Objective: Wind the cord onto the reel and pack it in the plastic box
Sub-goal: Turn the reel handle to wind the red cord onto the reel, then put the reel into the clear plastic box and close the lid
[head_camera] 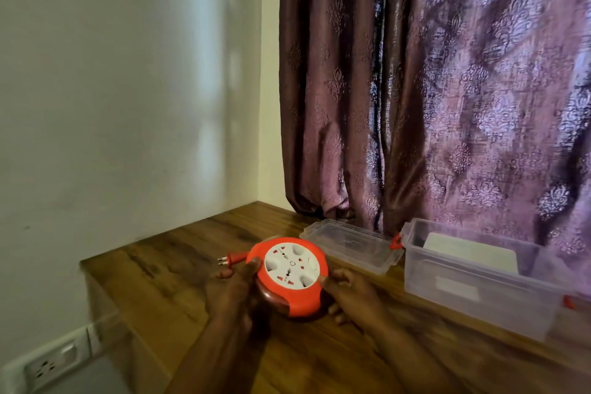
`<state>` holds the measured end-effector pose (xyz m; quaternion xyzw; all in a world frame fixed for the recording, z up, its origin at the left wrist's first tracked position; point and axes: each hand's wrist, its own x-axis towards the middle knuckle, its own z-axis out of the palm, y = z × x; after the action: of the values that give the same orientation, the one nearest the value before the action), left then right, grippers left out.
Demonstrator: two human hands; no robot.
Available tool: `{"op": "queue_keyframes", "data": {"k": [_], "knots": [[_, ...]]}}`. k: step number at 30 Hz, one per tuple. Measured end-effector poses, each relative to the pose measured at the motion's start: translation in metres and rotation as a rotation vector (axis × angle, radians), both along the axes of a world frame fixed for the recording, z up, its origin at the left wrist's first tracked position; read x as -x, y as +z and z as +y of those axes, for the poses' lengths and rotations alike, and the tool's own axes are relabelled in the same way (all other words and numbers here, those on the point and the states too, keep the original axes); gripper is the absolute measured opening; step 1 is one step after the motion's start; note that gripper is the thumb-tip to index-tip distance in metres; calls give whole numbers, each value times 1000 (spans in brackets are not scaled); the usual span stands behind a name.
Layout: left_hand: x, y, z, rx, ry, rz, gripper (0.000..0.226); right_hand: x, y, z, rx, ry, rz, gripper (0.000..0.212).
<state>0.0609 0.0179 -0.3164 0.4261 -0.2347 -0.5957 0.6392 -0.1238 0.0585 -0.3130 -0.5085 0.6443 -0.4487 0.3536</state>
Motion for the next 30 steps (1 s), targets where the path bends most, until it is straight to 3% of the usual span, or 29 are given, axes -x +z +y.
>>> {"op": "queue_keyframes", "data": {"k": [3,9,13,18,24,30], "knots": [[0,-6,2,-19,5,-80,15,-7,-4,-6,-6,-31,5,31],[-5,-16,-2,-59,22,-135,18,-9,-8,-14,-39,-99,154,21],[-10,-23,-7,-108,26,-353,20,-9,-11,-19,-81,-114,293,28],[-18,-17,-11,-31,34,-662,13,-10,-13,-24,-98,-106,337,31],[-15,-20,7,10,72,-735,17,-17,-16,-23,-19,-190,513,38],[-7,-5,18,123,171,-932,12,-12,-8,-12,63,-115,526,36]]}}
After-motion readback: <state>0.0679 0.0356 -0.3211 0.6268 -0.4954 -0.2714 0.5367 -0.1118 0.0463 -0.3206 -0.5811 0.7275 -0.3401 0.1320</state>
